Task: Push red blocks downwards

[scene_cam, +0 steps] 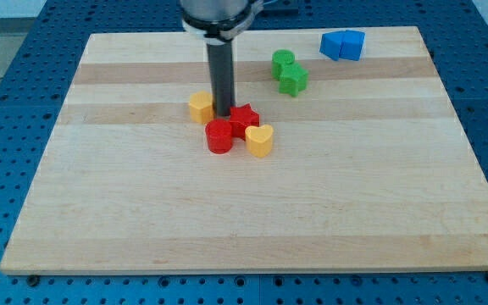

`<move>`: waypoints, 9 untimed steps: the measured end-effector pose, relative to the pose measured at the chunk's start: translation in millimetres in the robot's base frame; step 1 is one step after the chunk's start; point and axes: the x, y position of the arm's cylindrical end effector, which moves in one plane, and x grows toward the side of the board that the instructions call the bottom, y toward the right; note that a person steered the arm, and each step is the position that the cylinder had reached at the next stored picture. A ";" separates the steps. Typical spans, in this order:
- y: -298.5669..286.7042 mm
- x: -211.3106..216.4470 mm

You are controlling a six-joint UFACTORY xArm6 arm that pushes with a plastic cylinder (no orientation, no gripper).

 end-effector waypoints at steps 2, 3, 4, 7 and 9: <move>-41.4 15.8; -33.4 1.4; 9.2 -10.0; 22.1 51.5; -9.1 75.6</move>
